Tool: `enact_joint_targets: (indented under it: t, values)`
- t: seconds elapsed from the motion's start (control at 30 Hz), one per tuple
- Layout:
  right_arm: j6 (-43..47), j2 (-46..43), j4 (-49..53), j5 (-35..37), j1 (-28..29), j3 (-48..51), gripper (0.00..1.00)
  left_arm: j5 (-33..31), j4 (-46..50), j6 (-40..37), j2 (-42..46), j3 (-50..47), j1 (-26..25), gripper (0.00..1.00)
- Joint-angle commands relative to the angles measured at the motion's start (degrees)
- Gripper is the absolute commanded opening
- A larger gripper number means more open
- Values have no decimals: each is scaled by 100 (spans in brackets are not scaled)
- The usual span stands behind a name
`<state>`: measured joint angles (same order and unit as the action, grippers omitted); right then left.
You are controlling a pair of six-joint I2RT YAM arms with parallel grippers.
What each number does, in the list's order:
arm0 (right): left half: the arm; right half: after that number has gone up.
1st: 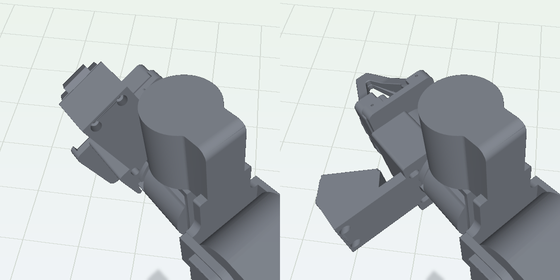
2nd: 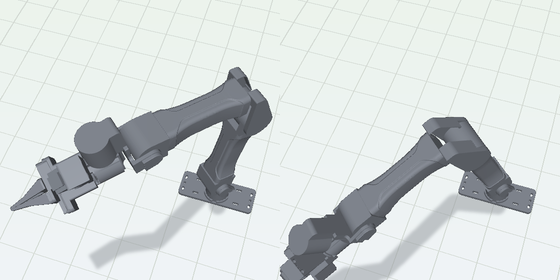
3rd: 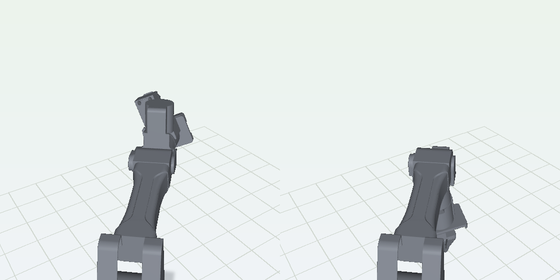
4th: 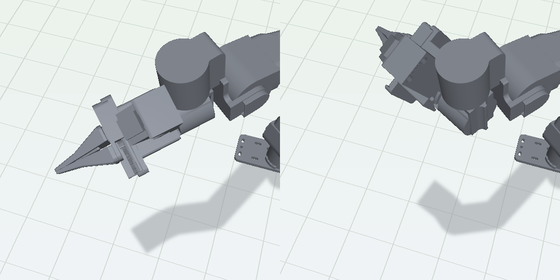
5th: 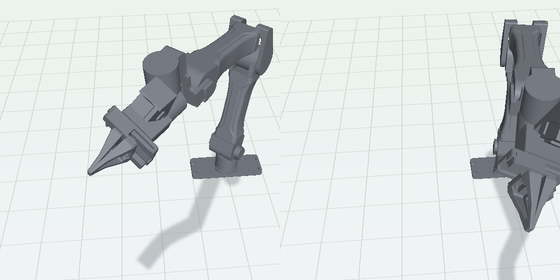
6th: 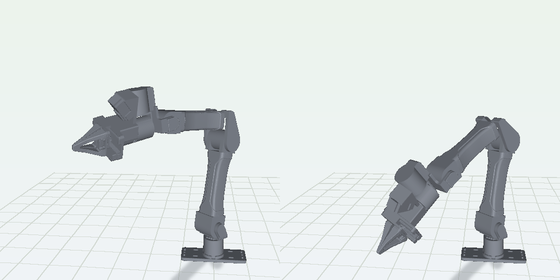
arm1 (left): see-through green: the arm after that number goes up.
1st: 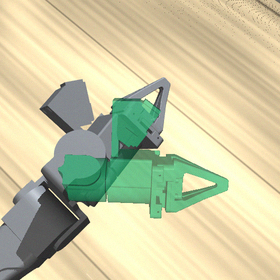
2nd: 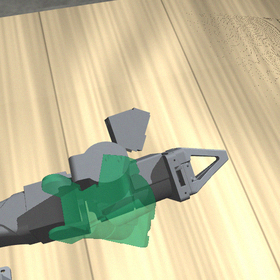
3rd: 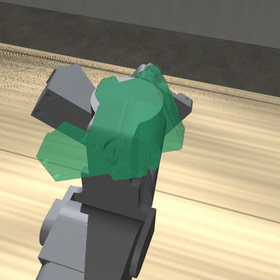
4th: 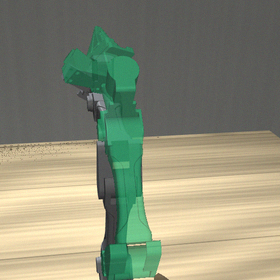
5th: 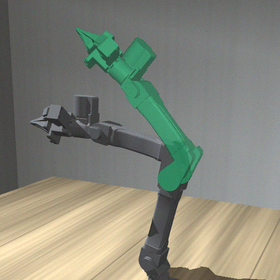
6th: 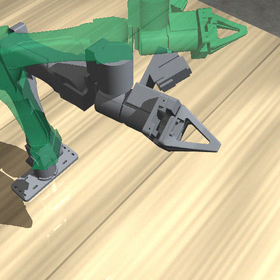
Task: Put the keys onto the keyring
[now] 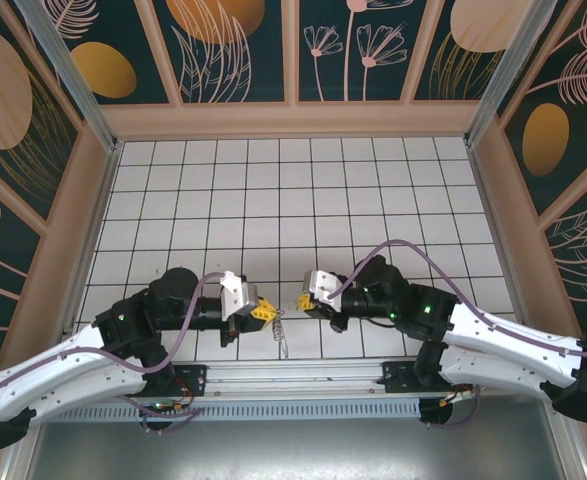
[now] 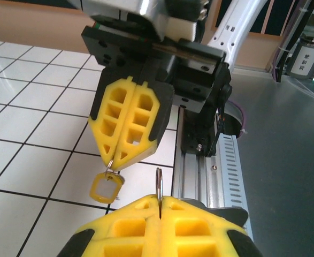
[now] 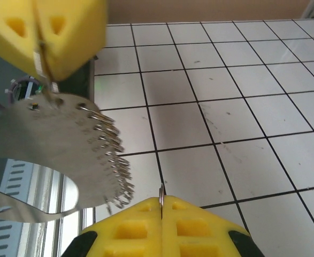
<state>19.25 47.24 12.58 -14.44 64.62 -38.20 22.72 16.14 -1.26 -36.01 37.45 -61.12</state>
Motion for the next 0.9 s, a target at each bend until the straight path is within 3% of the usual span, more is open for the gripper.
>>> enact_joint_targets:
  t: [0.0,0.87]
  values:
    - [253,-116,62,-15,99,-214,0,149,21,-151,64,91,13,0]
    - [-556,140,-107,-605,227,-636,0,-92,22,-252,-62,-45,13,0]
